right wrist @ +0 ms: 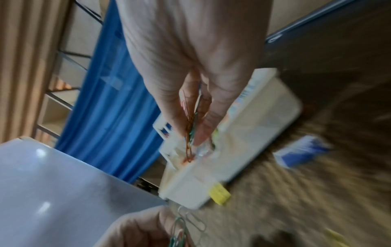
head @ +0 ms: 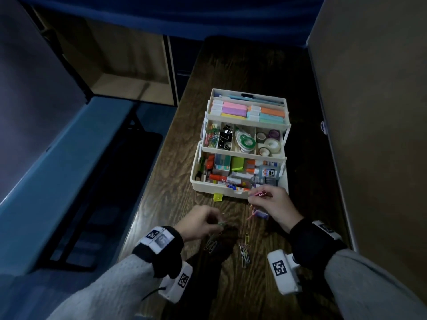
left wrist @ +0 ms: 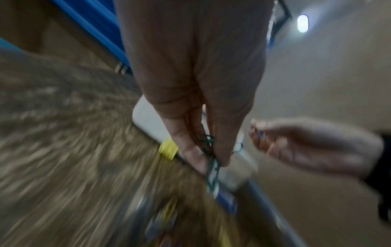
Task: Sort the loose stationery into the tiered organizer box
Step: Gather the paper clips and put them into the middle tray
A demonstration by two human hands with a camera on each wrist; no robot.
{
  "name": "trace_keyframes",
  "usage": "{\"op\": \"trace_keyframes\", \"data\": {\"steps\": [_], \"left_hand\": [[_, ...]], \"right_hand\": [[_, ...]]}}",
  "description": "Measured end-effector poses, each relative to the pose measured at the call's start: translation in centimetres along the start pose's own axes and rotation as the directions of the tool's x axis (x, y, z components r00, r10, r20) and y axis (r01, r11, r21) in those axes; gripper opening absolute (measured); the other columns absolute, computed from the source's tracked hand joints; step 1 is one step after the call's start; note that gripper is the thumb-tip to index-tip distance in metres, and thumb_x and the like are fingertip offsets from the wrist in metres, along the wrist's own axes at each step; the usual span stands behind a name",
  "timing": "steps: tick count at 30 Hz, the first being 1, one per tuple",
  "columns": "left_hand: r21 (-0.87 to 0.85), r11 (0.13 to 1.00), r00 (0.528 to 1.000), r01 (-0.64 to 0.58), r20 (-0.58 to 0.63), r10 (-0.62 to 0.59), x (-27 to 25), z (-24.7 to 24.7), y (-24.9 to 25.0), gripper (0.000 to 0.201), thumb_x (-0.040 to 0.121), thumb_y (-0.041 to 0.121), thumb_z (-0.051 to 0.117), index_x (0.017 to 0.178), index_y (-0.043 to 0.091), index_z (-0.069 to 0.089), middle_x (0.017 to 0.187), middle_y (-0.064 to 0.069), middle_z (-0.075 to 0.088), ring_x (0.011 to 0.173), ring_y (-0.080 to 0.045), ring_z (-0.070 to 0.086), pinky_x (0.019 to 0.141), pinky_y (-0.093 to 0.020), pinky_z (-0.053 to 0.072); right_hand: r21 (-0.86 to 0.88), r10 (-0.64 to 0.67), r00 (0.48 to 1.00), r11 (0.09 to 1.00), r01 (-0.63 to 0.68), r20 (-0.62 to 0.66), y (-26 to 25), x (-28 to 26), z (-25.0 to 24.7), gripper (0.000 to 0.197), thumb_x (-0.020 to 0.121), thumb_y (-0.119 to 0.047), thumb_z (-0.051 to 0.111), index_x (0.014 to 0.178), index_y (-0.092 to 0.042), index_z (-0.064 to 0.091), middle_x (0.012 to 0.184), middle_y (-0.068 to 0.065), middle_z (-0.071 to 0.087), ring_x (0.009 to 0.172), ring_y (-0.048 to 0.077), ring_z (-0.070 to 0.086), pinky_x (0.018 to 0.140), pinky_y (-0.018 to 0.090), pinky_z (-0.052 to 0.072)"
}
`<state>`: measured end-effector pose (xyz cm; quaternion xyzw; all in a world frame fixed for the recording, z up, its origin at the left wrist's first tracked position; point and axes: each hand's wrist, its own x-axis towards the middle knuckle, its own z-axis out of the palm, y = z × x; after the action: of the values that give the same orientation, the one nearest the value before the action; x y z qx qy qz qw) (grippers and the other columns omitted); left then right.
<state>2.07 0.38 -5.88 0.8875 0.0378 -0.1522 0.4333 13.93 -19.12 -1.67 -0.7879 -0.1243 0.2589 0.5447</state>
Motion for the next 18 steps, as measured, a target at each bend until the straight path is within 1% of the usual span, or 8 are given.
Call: {"op": "trace_keyframes", "data": {"steps": [3,5,7,9,11,13,15,18], "left_hand": [[-0.222,0.975,0.996,-0.004,-0.088,-0.016,0.0,-3.2,1.2,0.006,0.082,0.017,0.073,0.083,0.016,0.066,0.072,0.01,0.066,0.06,0.005,0.059,0.06,-0.01,0.044],[-0.328,0.944,0.989,-0.029,-0.147,-0.021,0.7,-5.7,1.9,0.006,0.082,0.013,0.072,0.084,0.011,0.066,0.074,0.004,0.068,0.062,-0.001,0.063,0.059,-0.015,0.049],[-0.393,0.918,0.976,-0.056,-0.214,-0.032,2.1,-8.3,2.5,0.006,0.082,0.011,0.071,0.084,0.008,0.067,0.076,0.0,0.07,0.065,-0.007,0.066,0.06,-0.019,0.052],[-0.43,0.901,0.954,-0.063,-0.29,-0.071,4.0,-10.7,2.8,0.007,0.081,0.013,0.073,0.078,0.014,0.066,0.074,-0.001,0.07,0.067,-0.012,0.066,0.063,-0.025,0.056],[-0.454,0.89,0.928,-0.039,-0.347,-0.137,6.2,-12.6,2.8,0.013,0.08,0.014,0.074,0.072,0.019,0.065,0.072,-0.001,0.069,0.068,-0.016,0.066,0.069,-0.034,0.057],[-0.474,0.88,0.908,-0.003,-0.37,-0.197,8.5,-13.9,2.9,0.014,0.079,0.012,0.075,0.072,0.015,0.064,0.072,-0.005,0.068,0.068,-0.019,0.064,0.074,-0.04,0.056],[-0.495,0.869,0.894,0.031,-0.375,-0.245,10.6,-14.7,2.9,0.015,0.078,0.01,0.076,0.071,0.011,0.063,0.072,-0.007,0.065,0.066,-0.02,0.062,0.072,-0.038,0.056],[-0.5,0.863,0.878,0.079,-0.376,-0.298,12.9,-15.4,2.7,0.018,0.078,0.009,0.075,0.069,0.012,0.06,0.066,-0.001,0.062,0.059,-0.012,0.06,0.054,-0.022,0.051]], "right_hand": [[0.05,-0.029,1.0,0.998,0.029,0.003,-2.9,1.6,0.2,0.009,0.079,-0.003,0.073,0.083,-0.011,0.071,0.092,0.007,0.07,0.085,0.018,0.067,0.079,0.027,0.056],[0.056,-0.031,1.0,0.998,0.031,-0.005,-5.1,3.2,0.5,0.01,0.079,-0.005,0.073,0.083,-0.014,0.07,0.093,0.008,0.07,0.084,0.018,0.068,0.079,0.028,0.057],[0.057,-0.047,0.999,0.997,0.047,-0.005,-7.2,5.2,0.8,0.011,0.08,-0.005,0.072,0.085,-0.013,0.07,0.098,0.008,0.07,0.093,0.022,0.067,0.087,0.033,0.054],[0.072,-0.067,0.998,0.995,0.068,-0.019,-9.1,7.3,1.2,0.011,0.079,-0.003,0.072,0.085,-0.012,0.07,0.101,0.008,0.07,0.1,0.026,0.065,0.093,0.038,0.05],[0.071,-0.065,0.997,0.995,0.068,-0.045,-10.6,9.5,1.8,0.012,0.078,-0.002,0.073,0.081,-0.014,0.07,0.097,0.007,0.071,0.097,0.024,0.066,0.089,0.037,0.052],[0.044,-0.055,0.997,0.997,0.057,-0.063,-11.7,11.6,2.6,0.015,0.077,0.0,0.073,0.076,-0.015,0.069,0.092,0.009,0.071,0.086,0.022,0.066,0.082,0.038,0.055],[0.014,-0.033,0.996,0.999,0.034,-0.087,-12.1,13.5,3.7,0.016,0.077,0.003,0.072,0.074,-0.012,0.068,0.088,0.015,0.069,0.081,0.028,0.066,0.081,0.046,0.056],[-0.078,-0.031,0.993,0.997,0.022,-0.113,-12.1,15.8,5.1,0.01,0.077,0.001,0.072,0.084,-0.005,0.07,0.092,0.018,0.07,0.092,0.035,0.066,0.086,0.049,0.054]]}}
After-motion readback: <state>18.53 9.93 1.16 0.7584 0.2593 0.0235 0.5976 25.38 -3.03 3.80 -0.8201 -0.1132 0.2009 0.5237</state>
